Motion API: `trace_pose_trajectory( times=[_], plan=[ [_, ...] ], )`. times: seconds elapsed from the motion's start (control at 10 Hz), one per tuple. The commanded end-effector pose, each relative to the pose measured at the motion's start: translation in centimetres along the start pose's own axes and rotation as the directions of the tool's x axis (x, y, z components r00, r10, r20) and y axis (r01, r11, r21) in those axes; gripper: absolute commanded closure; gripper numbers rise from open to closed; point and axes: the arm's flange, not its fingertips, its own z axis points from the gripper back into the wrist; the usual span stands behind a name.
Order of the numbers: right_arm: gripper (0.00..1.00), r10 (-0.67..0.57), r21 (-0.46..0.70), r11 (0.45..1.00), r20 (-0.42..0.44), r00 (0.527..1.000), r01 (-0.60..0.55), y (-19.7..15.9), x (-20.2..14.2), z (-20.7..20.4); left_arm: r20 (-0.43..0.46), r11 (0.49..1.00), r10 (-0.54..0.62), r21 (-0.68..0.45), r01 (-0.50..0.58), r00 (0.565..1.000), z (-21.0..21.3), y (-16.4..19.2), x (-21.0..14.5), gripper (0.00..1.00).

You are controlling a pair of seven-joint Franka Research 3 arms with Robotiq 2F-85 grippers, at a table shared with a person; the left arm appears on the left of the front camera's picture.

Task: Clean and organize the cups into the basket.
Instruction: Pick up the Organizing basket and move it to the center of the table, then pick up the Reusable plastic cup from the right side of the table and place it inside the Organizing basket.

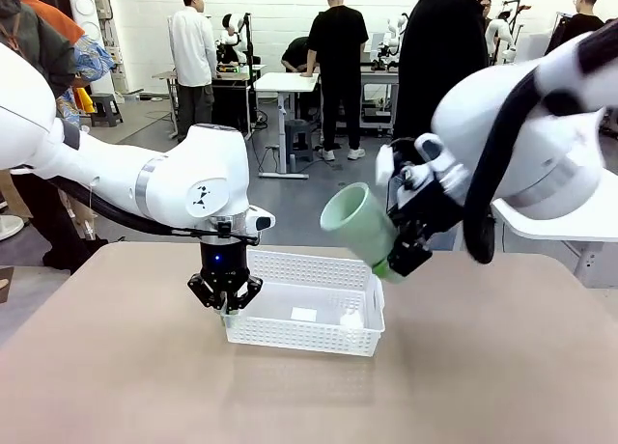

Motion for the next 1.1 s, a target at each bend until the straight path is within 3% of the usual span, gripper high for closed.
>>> trace_pose_trajectory(
  times=[0.0,0.2,0.5,0.7,1.0],
  plan=[
    [0.20,0.021,0.020,1.000,-0.237,0.971,-0.017,-1.6,2.1,-1.6,0.001,1.000,-0.004,0.002,0.004,1.000,0.0,0.0,-0.1,1.00],
    [0.20,0.076,0.029,0.997,-0.356,0.931,-0.070,-1.1,3.5,-3.1,0.001,1.000,-0.004,0.002,0.004,1.000,0.0,0.0,-0.1,1.00],
    [0.20,0.105,0.050,0.994,-0.458,0.883,-0.093,-0.7,4.6,-3.7,0.001,1.000,-0.004,0.002,0.004,1.000,0.0,0.0,-0.1,1.00],
    [0.20,0.120,0.084,0.992,-0.420,0.900,-0.093,-0.5,4.2,-4.6,0.001,1.000,-0.004,0.002,0.004,1.000,0.0,0.0,-0.1,1.00],
    [0.20,0.121,0.055,0.993,-0.444,0.888,-0.108,-0.1,4.2,-3.7,0.001,1.000,-0.004,0.002,0.004,1.000,0.0,0.0,-0.1,1.00]
  ],
)
